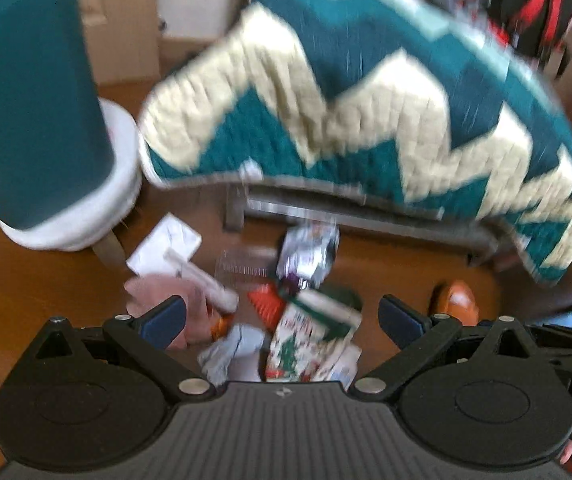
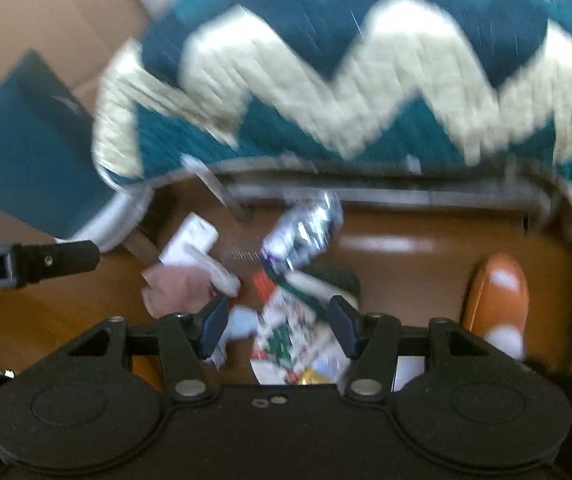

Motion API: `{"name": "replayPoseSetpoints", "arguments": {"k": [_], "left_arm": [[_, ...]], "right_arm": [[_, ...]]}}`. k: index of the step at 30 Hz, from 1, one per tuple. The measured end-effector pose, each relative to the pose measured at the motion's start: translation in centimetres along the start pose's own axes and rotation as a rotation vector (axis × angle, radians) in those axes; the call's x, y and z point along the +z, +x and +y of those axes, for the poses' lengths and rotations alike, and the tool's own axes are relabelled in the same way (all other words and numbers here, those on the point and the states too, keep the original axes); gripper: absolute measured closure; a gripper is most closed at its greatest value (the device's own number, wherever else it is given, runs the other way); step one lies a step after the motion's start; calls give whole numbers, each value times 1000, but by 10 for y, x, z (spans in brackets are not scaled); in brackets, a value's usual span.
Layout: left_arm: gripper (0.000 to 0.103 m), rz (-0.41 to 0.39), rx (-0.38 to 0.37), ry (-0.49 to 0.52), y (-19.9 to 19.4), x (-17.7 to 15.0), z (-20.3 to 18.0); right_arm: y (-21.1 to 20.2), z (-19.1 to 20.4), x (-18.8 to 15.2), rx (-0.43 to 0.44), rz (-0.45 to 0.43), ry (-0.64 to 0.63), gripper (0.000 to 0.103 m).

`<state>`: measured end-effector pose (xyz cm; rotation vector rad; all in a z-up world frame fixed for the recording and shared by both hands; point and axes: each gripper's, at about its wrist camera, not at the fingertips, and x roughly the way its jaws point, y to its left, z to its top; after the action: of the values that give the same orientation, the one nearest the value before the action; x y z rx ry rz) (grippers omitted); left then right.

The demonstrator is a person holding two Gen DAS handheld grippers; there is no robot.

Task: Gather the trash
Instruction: 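Grasp the Christmas-print bag with the left tool while the right tool grasps the white-capped bottle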

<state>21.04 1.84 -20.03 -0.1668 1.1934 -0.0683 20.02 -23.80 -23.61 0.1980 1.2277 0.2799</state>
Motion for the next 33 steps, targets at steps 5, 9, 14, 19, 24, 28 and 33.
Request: {"name": "replayPoseSetpoints", "arguments": {"k": [5,9,14,19,24,28,33], "left_arm": [[0,118,-7,126,58,-6,-16],[0,188,-4,209,96,-17,-24],[0,280,-17,224,146,-34,-23],[0,360,-21,256,188,-55,-26],[0,429,-22,271,226,-71,-26],[0,491,-29,254,252,-84,-22],[0,529,-55,268,271,-95,-21]], "right_arm": [[60,-24,-9,-18,159,91,48],[102,-47,-17,-49,252,145,48],[146,-66,-26,-39,336,237,48],[186,-73,-36,-57,378,253,48],[212,-92,-49,-20,431,346,48],[230,-91,-56,1,471,355,48],[246,-89,-59,9,485,351,48]]}}
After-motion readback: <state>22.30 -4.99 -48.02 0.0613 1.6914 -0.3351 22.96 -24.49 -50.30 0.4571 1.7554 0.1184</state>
